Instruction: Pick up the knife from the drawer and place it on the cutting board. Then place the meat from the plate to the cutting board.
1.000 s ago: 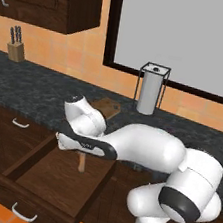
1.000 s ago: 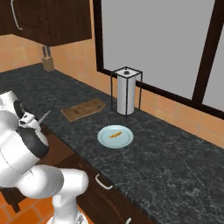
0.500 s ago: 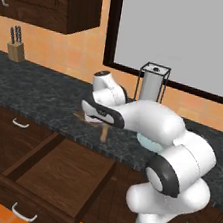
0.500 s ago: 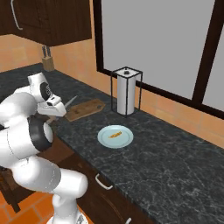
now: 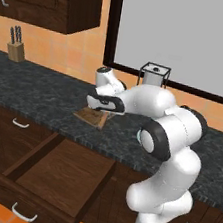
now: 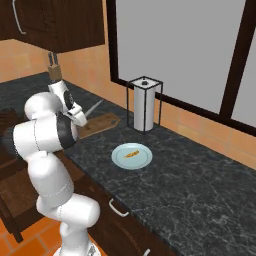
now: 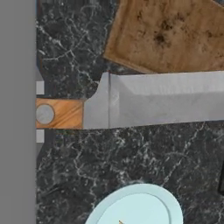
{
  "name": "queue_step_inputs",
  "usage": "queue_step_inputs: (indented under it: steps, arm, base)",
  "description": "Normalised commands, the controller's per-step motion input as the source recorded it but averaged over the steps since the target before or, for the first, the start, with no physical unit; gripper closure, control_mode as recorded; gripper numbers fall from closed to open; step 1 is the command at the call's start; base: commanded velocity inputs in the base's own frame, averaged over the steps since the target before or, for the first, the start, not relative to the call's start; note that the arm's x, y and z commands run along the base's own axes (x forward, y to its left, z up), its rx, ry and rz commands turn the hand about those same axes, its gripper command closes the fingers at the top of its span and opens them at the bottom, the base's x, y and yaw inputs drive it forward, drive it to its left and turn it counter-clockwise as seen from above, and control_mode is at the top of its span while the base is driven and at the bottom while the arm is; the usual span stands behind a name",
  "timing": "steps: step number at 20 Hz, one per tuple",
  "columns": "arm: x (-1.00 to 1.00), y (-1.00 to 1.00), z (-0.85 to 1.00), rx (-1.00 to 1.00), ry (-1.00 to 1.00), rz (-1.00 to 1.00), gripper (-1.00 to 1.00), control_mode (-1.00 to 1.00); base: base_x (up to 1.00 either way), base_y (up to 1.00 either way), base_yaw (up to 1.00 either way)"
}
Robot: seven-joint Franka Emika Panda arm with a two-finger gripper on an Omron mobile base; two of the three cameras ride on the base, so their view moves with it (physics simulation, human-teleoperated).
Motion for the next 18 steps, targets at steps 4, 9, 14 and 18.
queue_step_inputs:
  steps: [4,9,14,18]
  arm:
    - [0.94,0.00,-0.39,0.11,-0.04,-0.10,1.00,-1.00]
    - [0.86,0.00,-0.30,0.17,0.00,-0.09,1.00,-1.00]
    - [0.69,0.00,-0.56,0.13,0.01,-0.06,1.00,-1.00]
    - [0.49,0.00,-0.45,0.10,0.00,-0.01,-1.00,-1.00]
  base:
    - [0.00,0.00,0.00]
    - [0.00,0.00,0.00]
    - [0.00,0.00,0.00]
    - [0.00,0.00,0.00]
